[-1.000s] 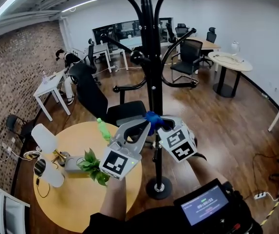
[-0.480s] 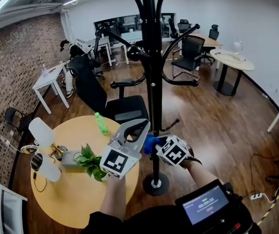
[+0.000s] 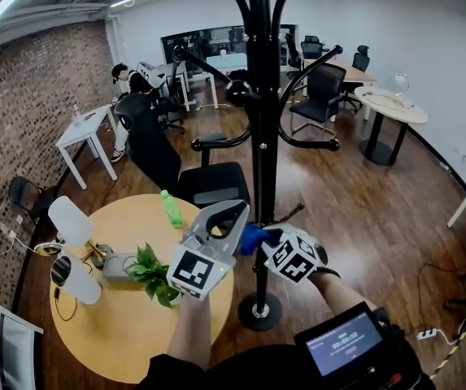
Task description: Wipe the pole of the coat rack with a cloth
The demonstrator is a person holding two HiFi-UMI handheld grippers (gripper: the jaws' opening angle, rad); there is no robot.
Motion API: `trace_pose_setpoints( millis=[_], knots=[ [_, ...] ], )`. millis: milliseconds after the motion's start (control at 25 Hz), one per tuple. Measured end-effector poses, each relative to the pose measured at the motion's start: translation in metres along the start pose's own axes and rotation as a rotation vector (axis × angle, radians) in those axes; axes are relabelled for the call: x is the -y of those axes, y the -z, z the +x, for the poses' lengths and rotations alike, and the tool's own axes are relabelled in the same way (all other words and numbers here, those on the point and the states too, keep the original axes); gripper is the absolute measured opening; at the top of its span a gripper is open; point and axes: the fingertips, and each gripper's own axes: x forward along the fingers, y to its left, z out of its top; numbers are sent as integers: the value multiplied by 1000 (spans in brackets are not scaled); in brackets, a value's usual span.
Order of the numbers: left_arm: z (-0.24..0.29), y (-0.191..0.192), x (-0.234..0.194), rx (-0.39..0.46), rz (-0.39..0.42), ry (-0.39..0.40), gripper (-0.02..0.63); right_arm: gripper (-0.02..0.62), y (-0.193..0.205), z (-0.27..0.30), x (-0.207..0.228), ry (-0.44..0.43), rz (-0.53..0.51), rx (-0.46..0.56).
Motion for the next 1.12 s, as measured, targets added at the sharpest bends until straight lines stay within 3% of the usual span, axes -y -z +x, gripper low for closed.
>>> trace_pose_setpoints(
  millis=[160,360,480,720,840,1120],
  knots=[
    [-5,1,-6,-6,0,-13,3,51,-55,-47,31,183,-30,165],
    [-8,-15,-16,51,-3,-22,3,51,-148,-128,91,438,-62,392],
    [-7,-27,-17,79,25,-1,3,51,-189,-166,115,534,-76,494],
    [-8,-47,-19,120,52,36,3,51,-242,-223,116,594,-69,684],
    [-10,-60,-22,153,69,48,3,51,-274,-257,103,560,-70,820],
    [-6,-84,-23,203,91,69,3,51,-306,-301,67,505,-113,979]
  ],
)
